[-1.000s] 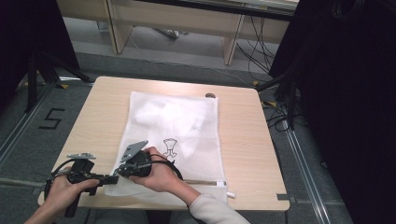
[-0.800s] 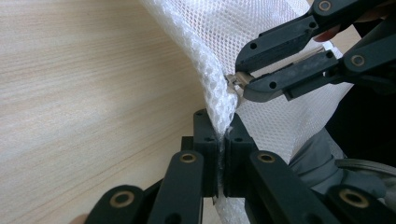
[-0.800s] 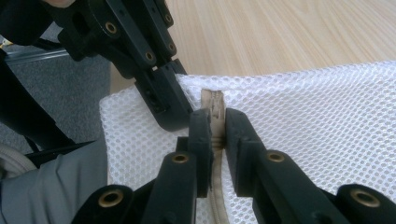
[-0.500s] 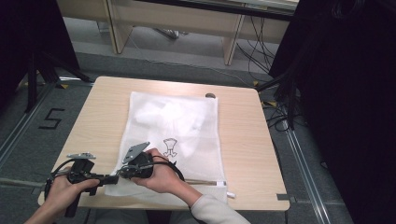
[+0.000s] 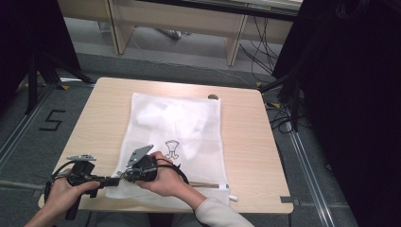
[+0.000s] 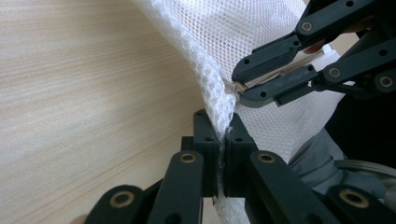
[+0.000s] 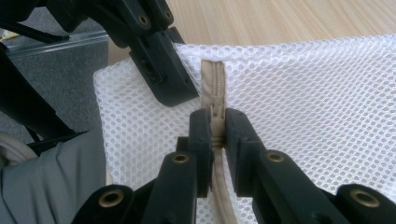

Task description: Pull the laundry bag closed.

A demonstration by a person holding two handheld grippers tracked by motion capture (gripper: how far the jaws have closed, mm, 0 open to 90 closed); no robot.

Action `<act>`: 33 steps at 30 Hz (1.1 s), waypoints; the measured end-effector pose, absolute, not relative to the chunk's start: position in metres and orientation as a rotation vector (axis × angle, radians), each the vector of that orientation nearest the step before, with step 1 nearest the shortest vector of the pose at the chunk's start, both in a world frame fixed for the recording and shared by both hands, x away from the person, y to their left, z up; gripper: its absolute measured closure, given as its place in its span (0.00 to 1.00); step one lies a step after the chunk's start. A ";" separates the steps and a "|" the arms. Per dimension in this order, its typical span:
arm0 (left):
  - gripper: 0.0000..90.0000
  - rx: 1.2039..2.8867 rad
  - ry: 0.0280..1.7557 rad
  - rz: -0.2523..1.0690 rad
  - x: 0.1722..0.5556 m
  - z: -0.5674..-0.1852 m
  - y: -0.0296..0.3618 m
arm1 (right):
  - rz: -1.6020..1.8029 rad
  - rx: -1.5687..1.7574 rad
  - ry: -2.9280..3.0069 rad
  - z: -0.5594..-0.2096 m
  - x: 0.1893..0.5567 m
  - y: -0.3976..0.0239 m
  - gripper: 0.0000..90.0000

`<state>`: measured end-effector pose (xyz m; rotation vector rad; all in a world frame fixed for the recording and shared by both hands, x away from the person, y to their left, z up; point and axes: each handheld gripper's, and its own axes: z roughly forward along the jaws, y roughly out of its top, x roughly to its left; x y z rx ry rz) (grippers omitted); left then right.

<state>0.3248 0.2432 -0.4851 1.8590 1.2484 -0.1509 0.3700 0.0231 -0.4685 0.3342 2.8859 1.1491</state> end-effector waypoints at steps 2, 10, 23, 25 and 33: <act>0.95 1.862 1.245 -0.156 0.325 -0.485 0.243 | 1.148 0.362 2.892 -0.469 0.368 0.023 0.92; 0.95 1.863 1.242 -0.150 0.324 -0.484 0.242 | 1.137 0.337 2.896 -0.471 0.368 0.020 0.92; 0.95 1.859 1.235 -0.151 0.325 -0.483 0.243 | 1.099 0.347 2.917 -0.474 0.369 0.016 0.92; 0.95 1.859 1.236 -0.147 0.324 -0.483 0.243 | 1.081 0.352 2.914 -0.474 0.369 0.015 0.92; 0.95 1.862 1.237 -0.142 0.324 -0.483 0.242 | 1.096 0.366 2.928 -0.474 0.367 0.014 0.92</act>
